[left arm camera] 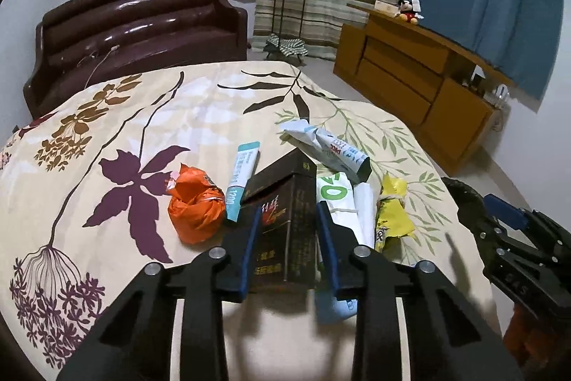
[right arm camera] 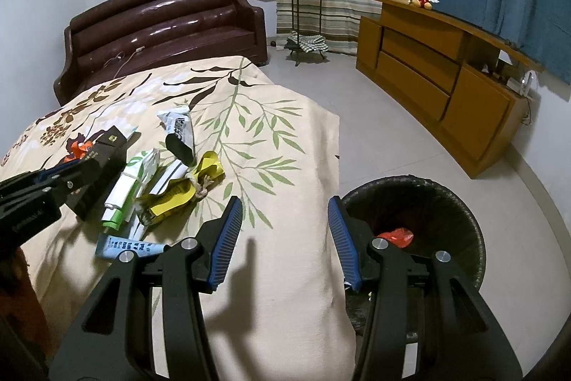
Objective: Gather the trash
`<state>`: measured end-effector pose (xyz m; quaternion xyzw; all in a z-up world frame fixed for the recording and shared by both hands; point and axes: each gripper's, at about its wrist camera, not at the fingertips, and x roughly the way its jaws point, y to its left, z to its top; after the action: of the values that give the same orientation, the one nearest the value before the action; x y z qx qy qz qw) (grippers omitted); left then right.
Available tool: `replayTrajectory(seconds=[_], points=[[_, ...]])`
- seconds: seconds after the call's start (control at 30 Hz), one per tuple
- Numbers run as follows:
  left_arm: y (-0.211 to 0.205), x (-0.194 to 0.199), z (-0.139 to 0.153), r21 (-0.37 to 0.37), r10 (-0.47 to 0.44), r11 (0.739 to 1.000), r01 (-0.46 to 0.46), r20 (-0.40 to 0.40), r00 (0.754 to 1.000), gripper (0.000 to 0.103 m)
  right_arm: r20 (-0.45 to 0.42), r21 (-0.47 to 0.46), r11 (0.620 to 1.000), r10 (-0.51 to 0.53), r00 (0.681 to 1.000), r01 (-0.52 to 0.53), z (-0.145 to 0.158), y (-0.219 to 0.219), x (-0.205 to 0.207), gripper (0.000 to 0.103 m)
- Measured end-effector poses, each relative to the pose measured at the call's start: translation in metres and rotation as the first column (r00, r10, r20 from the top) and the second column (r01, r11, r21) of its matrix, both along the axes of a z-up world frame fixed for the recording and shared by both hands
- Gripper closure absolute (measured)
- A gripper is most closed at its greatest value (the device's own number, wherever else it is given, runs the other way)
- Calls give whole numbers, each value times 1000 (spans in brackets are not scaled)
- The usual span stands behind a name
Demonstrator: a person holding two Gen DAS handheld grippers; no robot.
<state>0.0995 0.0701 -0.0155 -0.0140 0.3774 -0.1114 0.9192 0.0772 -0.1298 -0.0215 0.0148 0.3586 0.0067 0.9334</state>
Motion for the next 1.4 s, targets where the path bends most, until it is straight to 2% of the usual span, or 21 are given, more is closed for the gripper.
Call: replayTrajectory(seconds=[0.43,0.63,0.8,1.13,1.3,1.4], points=[[31,2,6,-9,87,996,-87,11,996,75,-6,-3,1000,13,1000,-13,-1,7,-1,54],[34,2,8,-24,85,996,-85,16,996,78,-9,-2,1000,15,1000,-15,-2,9,0,54],[38,-3,15,-70,76,995,-75,17,997,79,-12,0,1000,17,1000,-17,-2,8,1,54],[46,-7,11,-82,101,992,-101,-6,995,79,-13,-2,1000,25,1000,-25,-2,14,2,54],[52,-10,10,-72,123,990,-122,3,992,77,-15,-2,1000,28,1000,-28,-2,17,4,54],[54,-11,9,-63,136,989,-136,3,991,67,-14,-4,1000,29,999,-30,-2,19,3,54]])
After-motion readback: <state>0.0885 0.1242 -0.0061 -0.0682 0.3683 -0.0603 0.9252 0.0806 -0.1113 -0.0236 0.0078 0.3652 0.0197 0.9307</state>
